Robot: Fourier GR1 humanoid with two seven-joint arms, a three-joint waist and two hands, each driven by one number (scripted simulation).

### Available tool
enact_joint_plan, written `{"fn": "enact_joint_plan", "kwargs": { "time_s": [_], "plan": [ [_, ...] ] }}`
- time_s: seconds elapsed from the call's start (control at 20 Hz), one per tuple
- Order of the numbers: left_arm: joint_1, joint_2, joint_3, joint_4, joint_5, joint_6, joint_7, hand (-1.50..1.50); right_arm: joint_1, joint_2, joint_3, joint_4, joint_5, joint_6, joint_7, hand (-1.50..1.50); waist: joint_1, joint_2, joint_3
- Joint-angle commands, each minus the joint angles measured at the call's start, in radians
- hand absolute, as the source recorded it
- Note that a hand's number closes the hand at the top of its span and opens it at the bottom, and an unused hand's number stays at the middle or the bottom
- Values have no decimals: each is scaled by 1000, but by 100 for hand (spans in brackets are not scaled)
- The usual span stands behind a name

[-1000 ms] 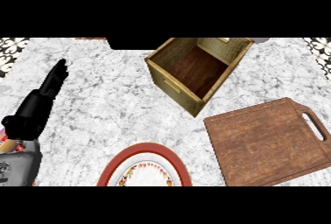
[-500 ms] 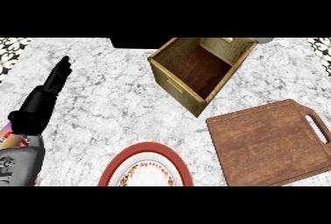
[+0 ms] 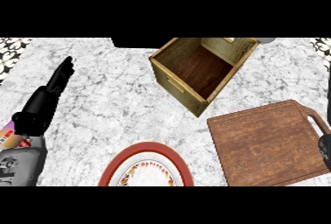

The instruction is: Pick the tomato from the cutting board and place it in the basket

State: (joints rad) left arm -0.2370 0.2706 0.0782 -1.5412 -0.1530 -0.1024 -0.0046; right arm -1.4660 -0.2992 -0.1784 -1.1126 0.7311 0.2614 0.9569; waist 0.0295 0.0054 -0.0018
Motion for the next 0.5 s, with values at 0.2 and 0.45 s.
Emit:
{"fn": "enact_joint_plan", "kwargs": {
  "time_s": [0.2,0.45],
  "plan": [
    [2,28,42,48,26,-32,-33,0,-140,4,-54,272,-31,48,65,150,-8,-1,0],
    [12,0,8,-3,2,-11,-1,0,-110,21,70,364,67,131,71,150,-11,-3,0]
  ]
}}
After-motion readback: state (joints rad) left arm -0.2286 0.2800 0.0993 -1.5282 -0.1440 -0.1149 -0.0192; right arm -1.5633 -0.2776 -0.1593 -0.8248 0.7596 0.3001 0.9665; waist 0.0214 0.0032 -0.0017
